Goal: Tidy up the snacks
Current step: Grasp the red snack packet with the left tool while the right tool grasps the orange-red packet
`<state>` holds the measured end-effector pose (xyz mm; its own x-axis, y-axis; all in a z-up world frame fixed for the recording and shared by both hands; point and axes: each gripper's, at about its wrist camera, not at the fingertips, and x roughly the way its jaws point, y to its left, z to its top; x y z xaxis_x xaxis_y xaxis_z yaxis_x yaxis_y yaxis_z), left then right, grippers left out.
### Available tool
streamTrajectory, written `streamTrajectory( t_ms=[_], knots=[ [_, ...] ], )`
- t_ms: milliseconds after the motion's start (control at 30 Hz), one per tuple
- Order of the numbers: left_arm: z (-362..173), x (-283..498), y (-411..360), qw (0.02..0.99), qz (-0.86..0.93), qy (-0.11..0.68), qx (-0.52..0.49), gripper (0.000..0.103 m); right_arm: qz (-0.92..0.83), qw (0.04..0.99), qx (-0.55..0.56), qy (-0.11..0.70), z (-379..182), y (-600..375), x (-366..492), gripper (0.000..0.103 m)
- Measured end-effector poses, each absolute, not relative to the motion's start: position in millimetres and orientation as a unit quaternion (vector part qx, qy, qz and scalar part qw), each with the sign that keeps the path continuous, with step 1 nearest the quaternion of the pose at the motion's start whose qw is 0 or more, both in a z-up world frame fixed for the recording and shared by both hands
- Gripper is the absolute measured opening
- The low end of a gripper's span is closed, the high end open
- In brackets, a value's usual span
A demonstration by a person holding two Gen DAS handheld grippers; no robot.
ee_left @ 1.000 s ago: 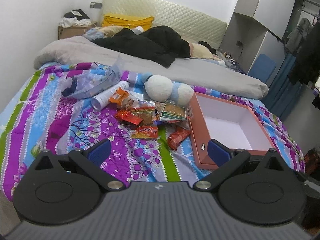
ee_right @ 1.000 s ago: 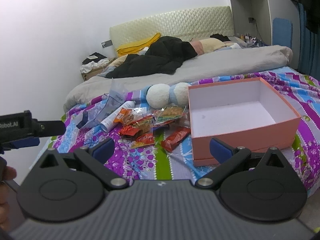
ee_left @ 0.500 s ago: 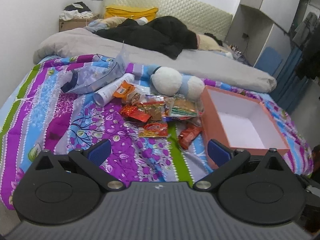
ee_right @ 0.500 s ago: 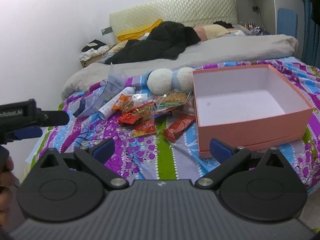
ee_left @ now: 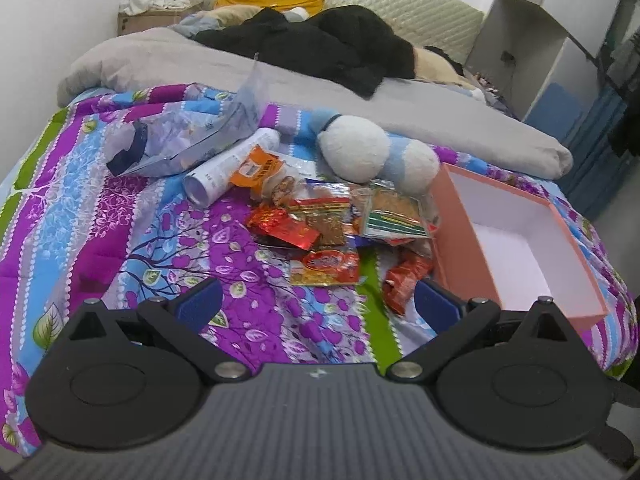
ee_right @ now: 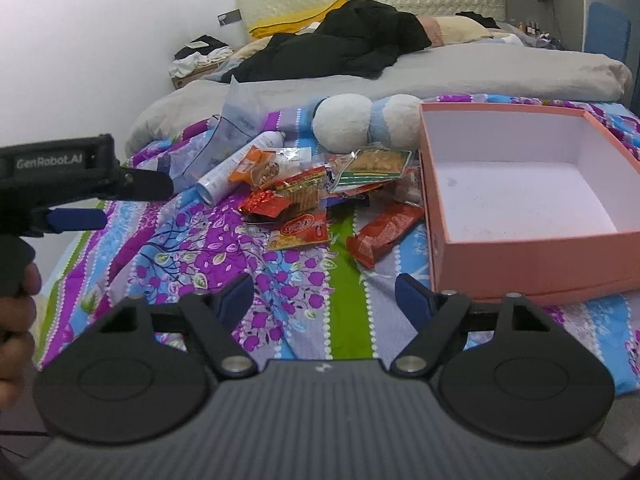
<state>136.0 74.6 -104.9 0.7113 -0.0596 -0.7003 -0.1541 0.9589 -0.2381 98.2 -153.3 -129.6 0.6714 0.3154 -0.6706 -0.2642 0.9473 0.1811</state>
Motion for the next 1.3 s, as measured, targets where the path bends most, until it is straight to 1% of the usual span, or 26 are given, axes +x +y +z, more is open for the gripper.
streamTrajectory(
  t_ms=[333, 400, 533, 567, 600, 733, 800, 933, 1000, 1133, 1200, 1300],
  knots=[
    [-142, 175, 109, 0.896, 0.035, 0.394, -0.203, 0.101, 0.187, 0.91, 0.014, 0.371, -148, -121, 140, 0.08],
    [-151, 185, 116, 0.891, 0.037, 0.397, -0.219, 0.097, 0.19, 0.908, 0.014, 0.374, -152, -117, 150, 0.079],
    [-169, 204, 128, 0.881, 0.035, 0.403, -0.247, 0.093, 0.175, 0.908, -0.009, 0.38, -165, -106, 173, 0.079],
    [-174, 210, 130, 0.879, 0.035, 0.405, -0.25, 0.091, 0.173, 0.907, -0.013, 0.384, -169, -104, 179, 0.075],
    [-179, 217, 131, 0.878, 0.033, 0.407, -0.251, 0.088, 0.168, 0.906, -0.017, 0.388, -174, -102, 185, 0.073],
    [-196, 246, 131, 0.878, 0.021, 0.417, -0.236, 0.087, 0.147, 0.899, -0.033, 0.41, -195, -97, 209, 0.072],
    [-204, 261, 129, 0.875, 0.012, 0.426, -0.229, 0.085, 0.134, 0.899, -0.045, 0.415, -204, -95, 218, 0.072],
    [-222, 284, 129, 0.869, 0.003, 0.434, -0.238, 0.084, 0.117, 0.891, -0.049, 0.436, -221, -94, 234, 0.072],
    [-235, 295, 131, 0.857, 0.003, 0.444, -0.263, 0.073, 0.108, 0.89, -0.053, 0.439, -227, -93, 238, 0.072],
    [-257, 308, 136, 0.832, 0.008, 0.457, -0.314, 0.067, 0.092, 0.885, -0.049, 0.453, -238, -91, 247, 0.072],
    [-267, 312, 139, 0.82, 0.013, 0.461, -0.339, 0.062, 0.082, 0.885, -0.049, 0.456, -242, -90, 250, 0.072],
    [-281, 315, 144, 0.803, 0.022, 0.461, -0.376, 0.058, 0.069, 0.882, -0.043, 0.464, -249, -89, 257, 0.072]
  ],
)
